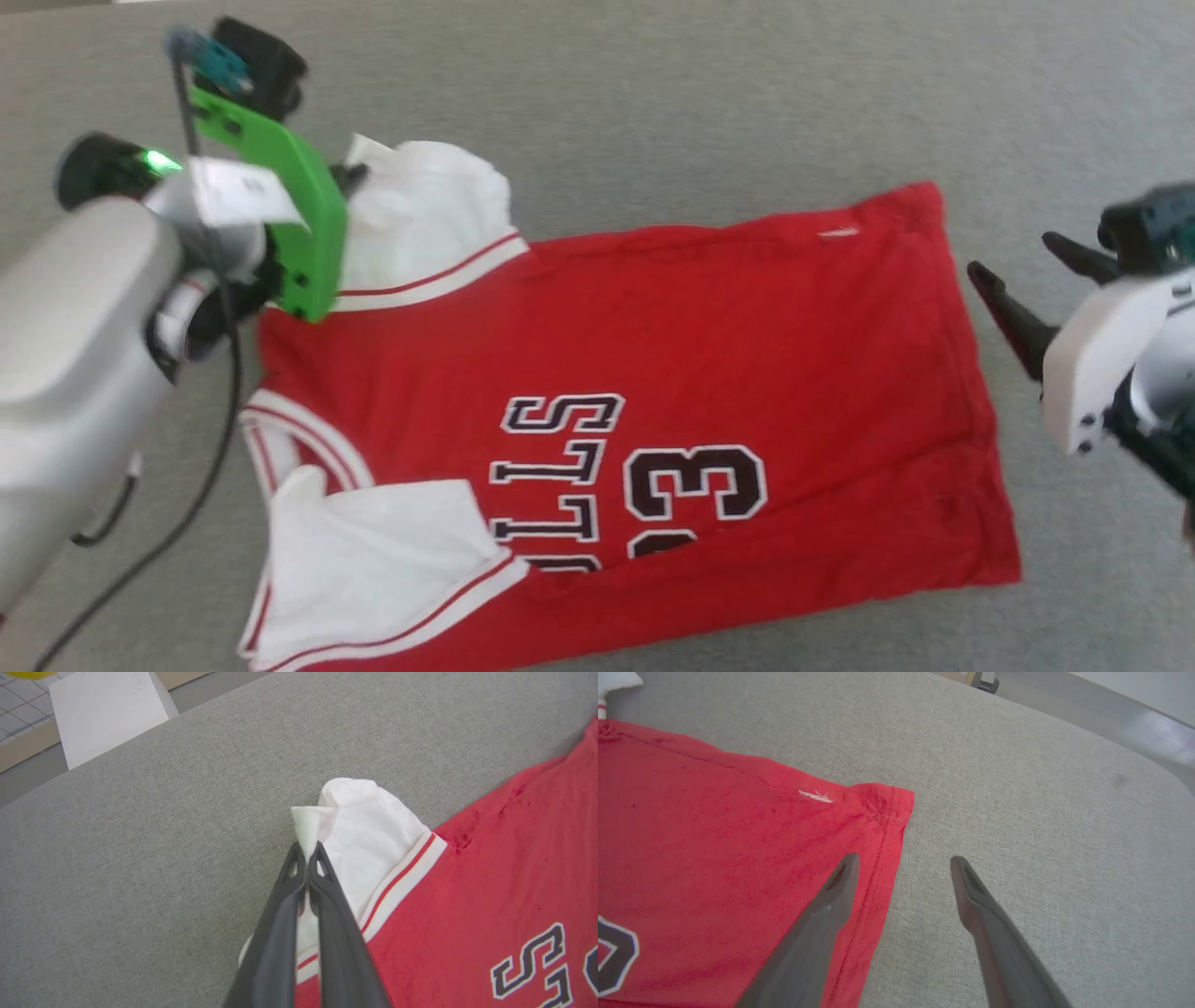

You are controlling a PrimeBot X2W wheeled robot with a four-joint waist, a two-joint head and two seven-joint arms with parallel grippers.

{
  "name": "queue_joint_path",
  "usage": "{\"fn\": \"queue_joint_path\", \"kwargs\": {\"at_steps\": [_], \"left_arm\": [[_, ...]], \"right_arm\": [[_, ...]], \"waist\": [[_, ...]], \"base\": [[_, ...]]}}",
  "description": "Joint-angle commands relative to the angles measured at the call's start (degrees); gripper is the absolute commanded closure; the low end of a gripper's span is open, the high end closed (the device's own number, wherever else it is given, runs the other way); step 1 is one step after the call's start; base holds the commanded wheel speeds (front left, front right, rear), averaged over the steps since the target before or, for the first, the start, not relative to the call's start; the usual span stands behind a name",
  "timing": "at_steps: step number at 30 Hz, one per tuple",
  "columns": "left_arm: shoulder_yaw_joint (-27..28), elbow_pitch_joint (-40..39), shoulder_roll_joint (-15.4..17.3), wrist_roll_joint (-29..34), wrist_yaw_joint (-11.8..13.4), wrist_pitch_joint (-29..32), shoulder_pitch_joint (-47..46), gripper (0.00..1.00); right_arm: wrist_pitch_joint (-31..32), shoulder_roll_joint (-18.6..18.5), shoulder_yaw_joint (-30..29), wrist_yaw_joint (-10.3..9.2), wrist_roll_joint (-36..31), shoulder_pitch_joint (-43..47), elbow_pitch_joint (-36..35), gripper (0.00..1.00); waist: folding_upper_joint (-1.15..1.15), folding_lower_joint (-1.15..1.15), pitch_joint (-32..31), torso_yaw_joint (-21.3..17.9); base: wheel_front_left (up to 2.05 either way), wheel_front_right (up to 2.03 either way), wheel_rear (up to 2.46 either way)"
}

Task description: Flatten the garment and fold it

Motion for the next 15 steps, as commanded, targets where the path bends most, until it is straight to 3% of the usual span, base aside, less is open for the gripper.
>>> {"fn": "queue_joint_path", "kwargs": {"at_steps": [1, 7, 11, 15], "left_arm": [[0.1, -1.1, -0.7, 1.2, 1.3, -2.0, 1.8, 1.00], [0.1, -6.3, -2.0, 2.8, 5.5, -7.9, 6.4, 1.00], [-0.4, -10.6, -2.5, 4.9, 8.6, -11.1, 8.9, 1.00], [-0.6, -13.7, -2.9, 5.6, 10.2, -11.9, 9.8, 1.00]], "right_arm": [[3.2, -1.7, 1.7, -0.08, 1.1, -2.9, 1.4, 0.00], [12.6, -7.9, 8.7, -0.08, 4.2, -11.3, 8.2, 0.00], [15.6, -11.2, 13.8, -0.08, 4.1, -16.5, 14.4, 0.00], [16.2, -12.9, 17.8, -0.08, 4.1, -19.7, 18.7, 0.00]], "waist": [[-0.01, 0.00, -2.0, 4.5], [-0.01, 0.00, -2.0, 8.2], [-0.01, 0.00, -1.4, 10.9], [-0.01, 0.00, -0.5, 12.6]], "base": [[0.00, 0.00, 0.00], [0.00, 0.00, 0.00], [0.00, 0.00, 0.00], [0.00, 0.00, 0.00]]}}
